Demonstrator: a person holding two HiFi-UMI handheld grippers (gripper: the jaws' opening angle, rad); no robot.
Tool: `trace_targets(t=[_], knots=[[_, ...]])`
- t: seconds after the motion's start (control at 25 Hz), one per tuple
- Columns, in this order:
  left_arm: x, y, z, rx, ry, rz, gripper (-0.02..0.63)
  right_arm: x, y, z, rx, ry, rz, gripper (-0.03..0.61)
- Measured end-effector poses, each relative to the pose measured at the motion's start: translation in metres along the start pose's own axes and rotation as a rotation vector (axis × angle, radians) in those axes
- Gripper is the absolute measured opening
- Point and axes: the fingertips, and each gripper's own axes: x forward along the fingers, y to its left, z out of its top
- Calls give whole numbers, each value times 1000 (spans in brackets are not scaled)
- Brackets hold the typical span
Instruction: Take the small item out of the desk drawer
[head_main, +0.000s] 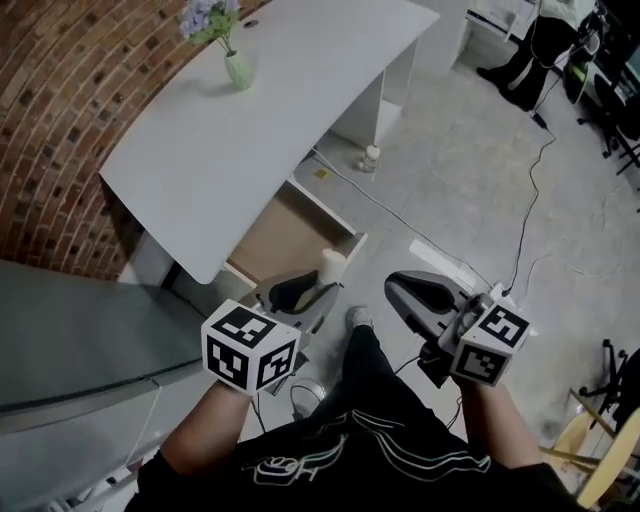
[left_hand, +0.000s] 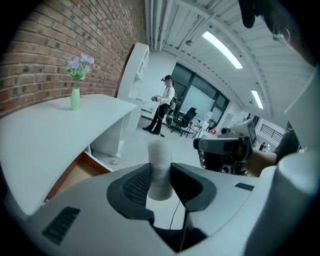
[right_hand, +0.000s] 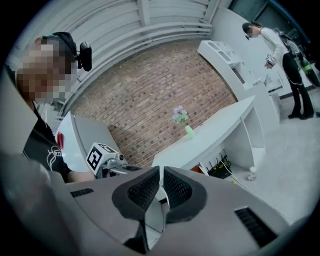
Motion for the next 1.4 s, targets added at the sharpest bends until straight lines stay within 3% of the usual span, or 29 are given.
trace_targets(t=[0.36,0.6,0.88,1.4], knots=[[-95,-79,46,5,-200,-29,141,-29,88,17,-122,-2,45,55],[-127,-111,58,15,-278,-58,141,-47,128,30,-182,1,51,55],[-137,-120,62,13,-315,-50,141,-56,133,54,-194,-91,49,55],[-142,-117,60,46,-306,-65,141,-48,134,45,-186,-75,28,55]])
